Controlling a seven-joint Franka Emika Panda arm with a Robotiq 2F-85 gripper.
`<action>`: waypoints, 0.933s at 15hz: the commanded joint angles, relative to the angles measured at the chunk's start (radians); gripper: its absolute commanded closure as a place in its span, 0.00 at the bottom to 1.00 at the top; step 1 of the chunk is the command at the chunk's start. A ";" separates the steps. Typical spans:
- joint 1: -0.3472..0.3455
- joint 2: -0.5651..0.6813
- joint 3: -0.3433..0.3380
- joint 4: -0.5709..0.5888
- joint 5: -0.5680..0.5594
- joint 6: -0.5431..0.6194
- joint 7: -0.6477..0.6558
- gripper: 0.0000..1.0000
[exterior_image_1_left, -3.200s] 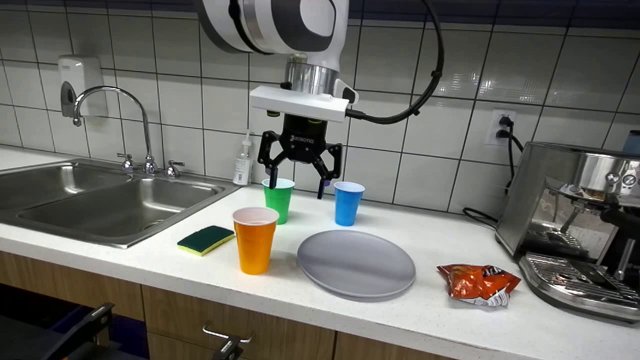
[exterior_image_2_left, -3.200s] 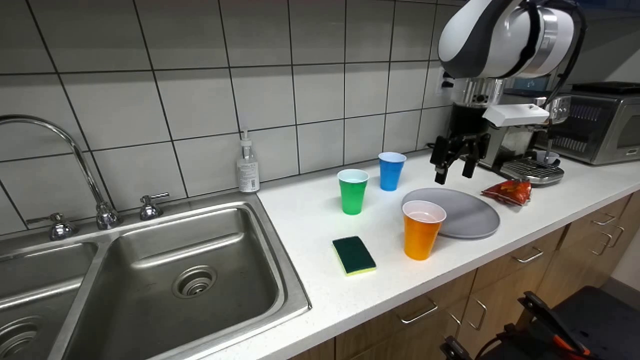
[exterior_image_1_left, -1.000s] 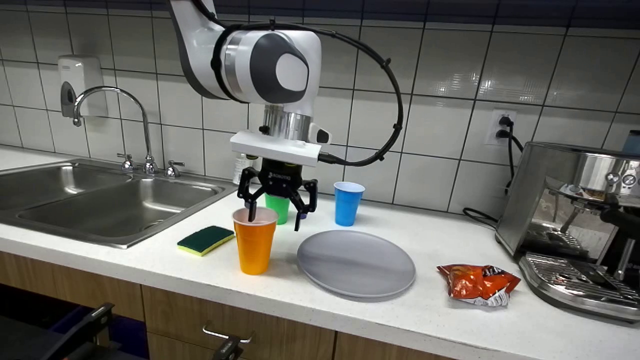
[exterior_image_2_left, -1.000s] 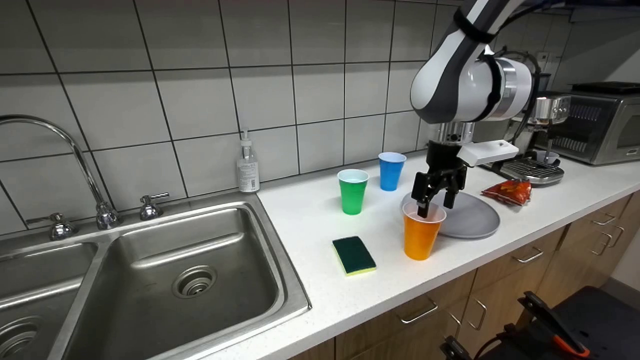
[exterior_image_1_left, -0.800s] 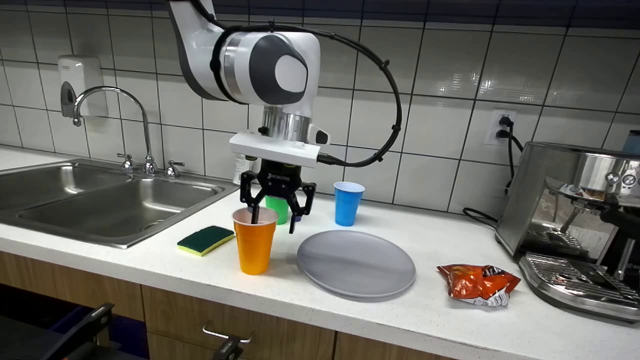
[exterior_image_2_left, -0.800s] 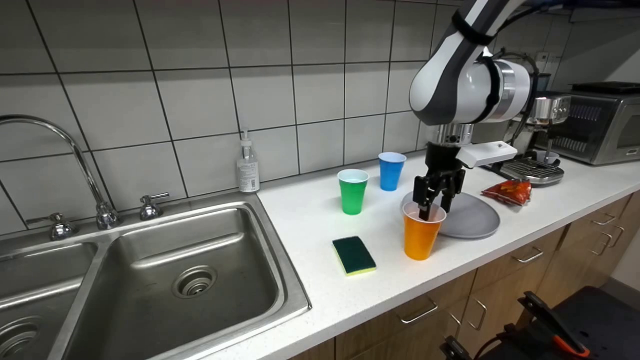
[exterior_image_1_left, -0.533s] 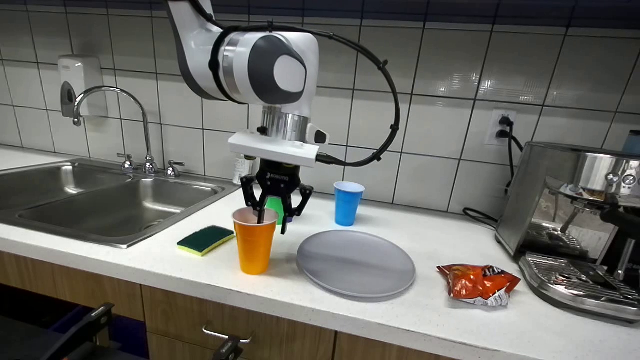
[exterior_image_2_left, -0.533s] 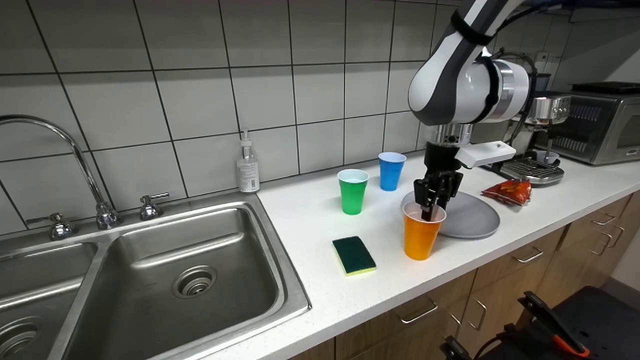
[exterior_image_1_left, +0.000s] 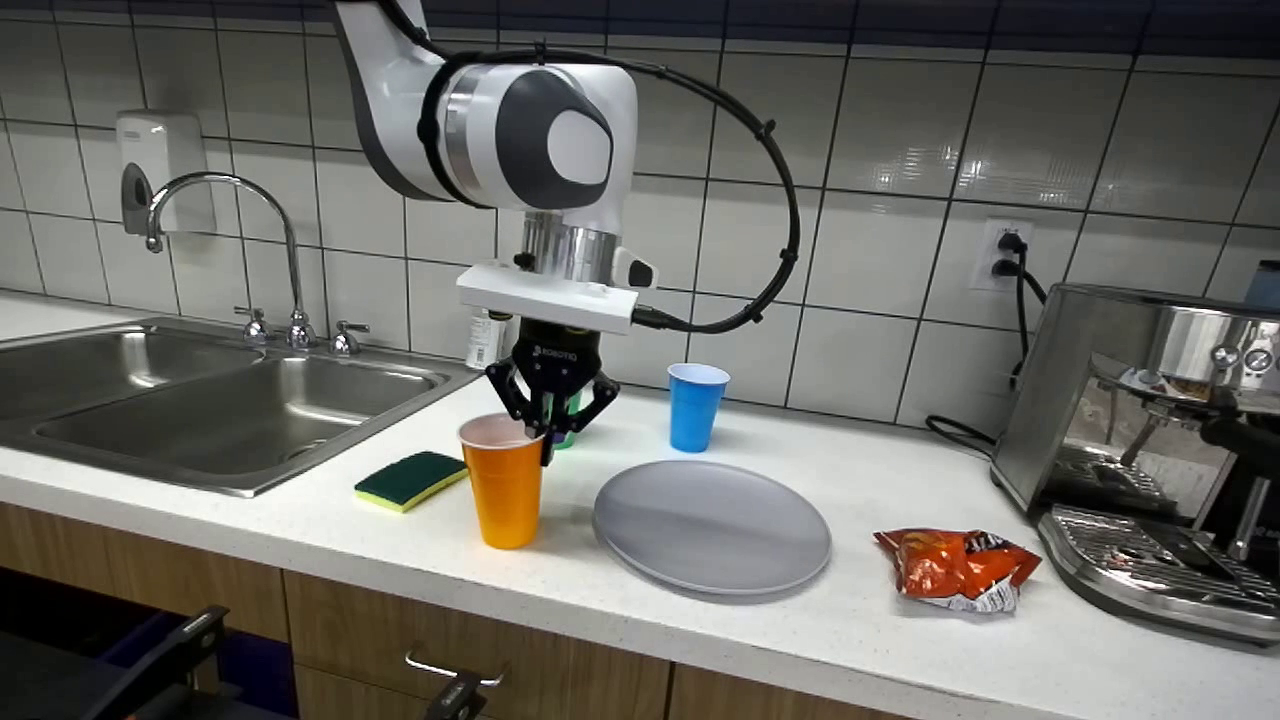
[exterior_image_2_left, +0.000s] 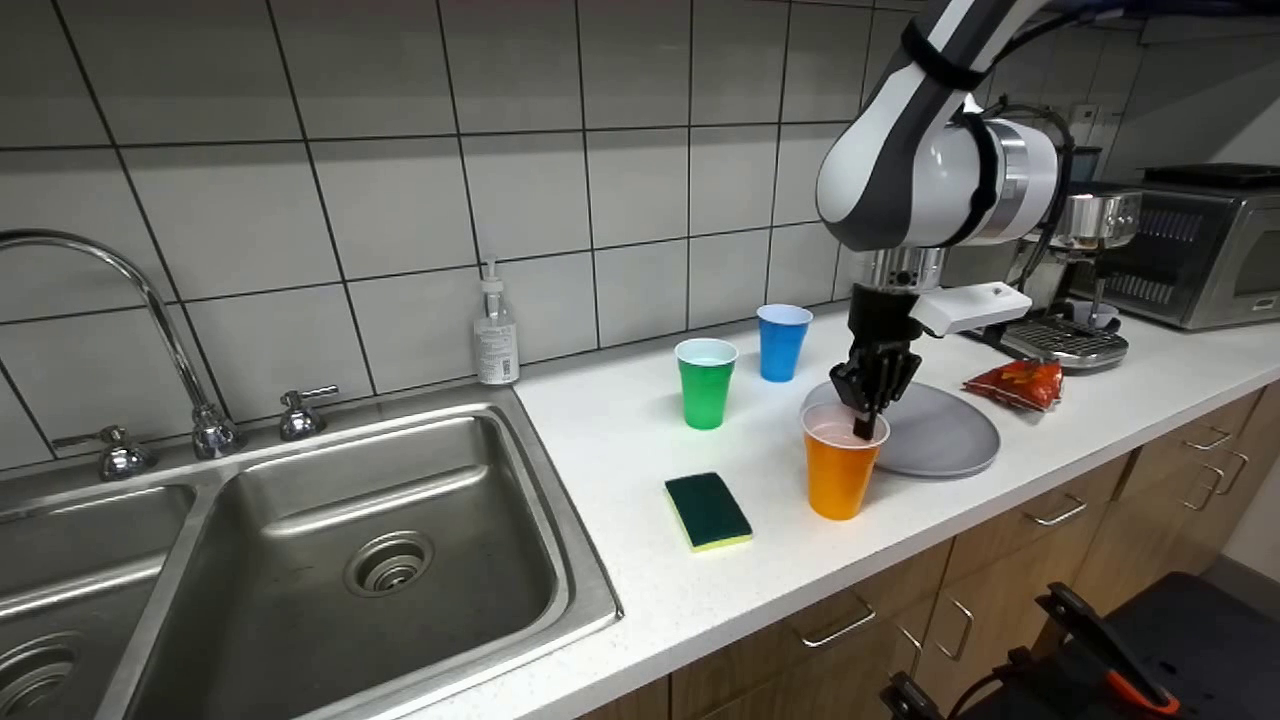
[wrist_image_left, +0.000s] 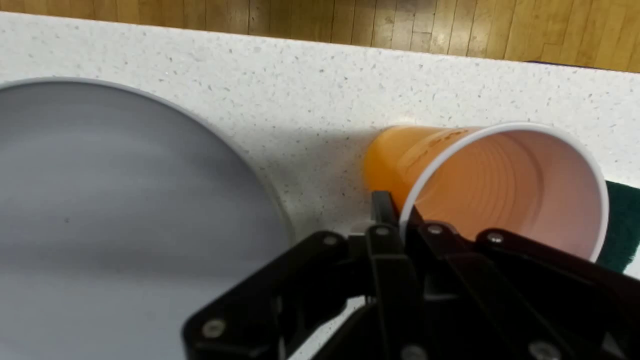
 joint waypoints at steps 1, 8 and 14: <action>-0.015 -0.027 0.017 -0.017 0.015 0.004 -0.015 0.99; -0.019 -0.102 0.013 -0.021 0.132 -0.020 -0.082 0.99; -0.035 -0.128 -0.034 0.002 0.161 -0.024 -0.070 0.99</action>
